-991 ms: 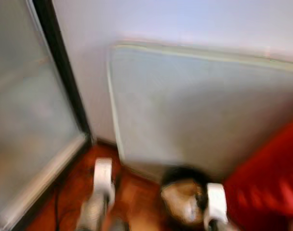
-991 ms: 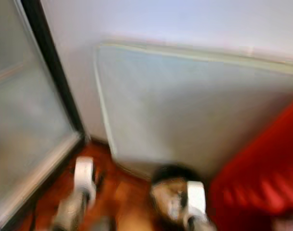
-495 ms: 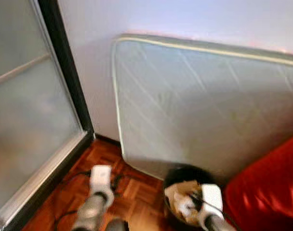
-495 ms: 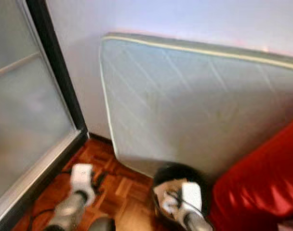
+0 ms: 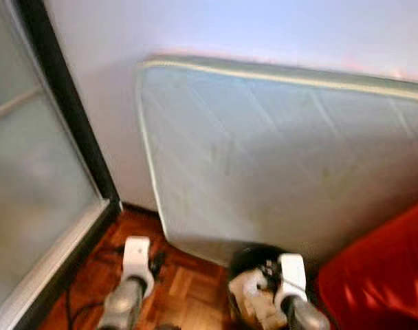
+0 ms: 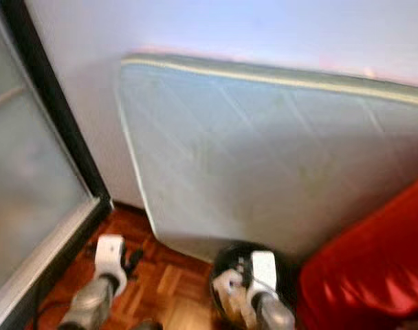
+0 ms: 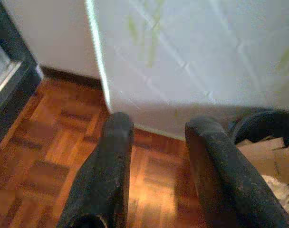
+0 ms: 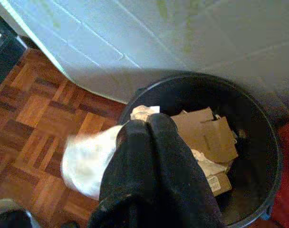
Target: Clean up the room
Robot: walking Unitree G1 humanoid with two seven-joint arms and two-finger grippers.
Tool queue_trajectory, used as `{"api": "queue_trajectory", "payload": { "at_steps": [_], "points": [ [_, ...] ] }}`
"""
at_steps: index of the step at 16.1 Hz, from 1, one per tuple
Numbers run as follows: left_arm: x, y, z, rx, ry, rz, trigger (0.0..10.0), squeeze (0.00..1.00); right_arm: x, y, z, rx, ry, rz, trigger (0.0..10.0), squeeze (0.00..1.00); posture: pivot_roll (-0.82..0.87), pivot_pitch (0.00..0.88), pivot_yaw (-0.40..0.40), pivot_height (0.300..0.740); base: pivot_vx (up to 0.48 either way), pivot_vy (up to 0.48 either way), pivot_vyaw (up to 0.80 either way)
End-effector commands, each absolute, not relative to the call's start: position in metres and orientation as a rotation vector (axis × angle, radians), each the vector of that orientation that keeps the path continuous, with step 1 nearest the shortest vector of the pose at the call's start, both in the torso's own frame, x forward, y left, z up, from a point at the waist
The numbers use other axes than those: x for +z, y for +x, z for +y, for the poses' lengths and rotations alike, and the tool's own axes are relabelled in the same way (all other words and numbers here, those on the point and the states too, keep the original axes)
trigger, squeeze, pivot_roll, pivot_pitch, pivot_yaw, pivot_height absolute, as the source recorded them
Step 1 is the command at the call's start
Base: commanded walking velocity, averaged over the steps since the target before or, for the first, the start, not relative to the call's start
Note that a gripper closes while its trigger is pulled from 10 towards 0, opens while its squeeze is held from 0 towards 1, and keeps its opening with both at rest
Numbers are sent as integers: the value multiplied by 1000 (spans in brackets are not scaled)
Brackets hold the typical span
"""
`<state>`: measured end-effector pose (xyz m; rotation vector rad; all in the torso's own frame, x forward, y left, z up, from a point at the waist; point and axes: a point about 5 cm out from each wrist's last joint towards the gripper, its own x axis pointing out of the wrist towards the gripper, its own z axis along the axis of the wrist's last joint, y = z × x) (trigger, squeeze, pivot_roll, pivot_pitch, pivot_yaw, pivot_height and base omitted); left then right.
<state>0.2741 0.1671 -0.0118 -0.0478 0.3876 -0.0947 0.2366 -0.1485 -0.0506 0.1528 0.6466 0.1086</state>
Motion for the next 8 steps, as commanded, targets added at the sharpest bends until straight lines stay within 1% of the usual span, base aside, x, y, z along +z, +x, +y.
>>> {"api": "queue_trajectory", "payload": {
  "at_steps": [1, 4, 6, 8],
  "points": [
    [-15, 271, 159, -118, -55, 401, 10000, 0, -54, 232, -153, 97, 151, 672, 10000, 0, 38, 0, -28, 652, 0, 0, 0],
    [-1, 284, 153, -144, -69, 324, 10000, 0, -46, 245, -152, 109, 128, 646, 10000, 0, 46, 0, -26, 652, 0, 0, 0],
    [16, 298, 148, -168, -79, 235, 10000, 0, -33, 262, -161, 83, 122, 595, 10000, 0, 58, 0, -26, 652, 0, 0, 0],
    [25, 302, 144, -186, -78, 183, 10000, 0, -14, 285, -159, 77, 133, 535, 10000, 0, 76, 0, -27, 652, 0, 0, 0]
  ]
}}
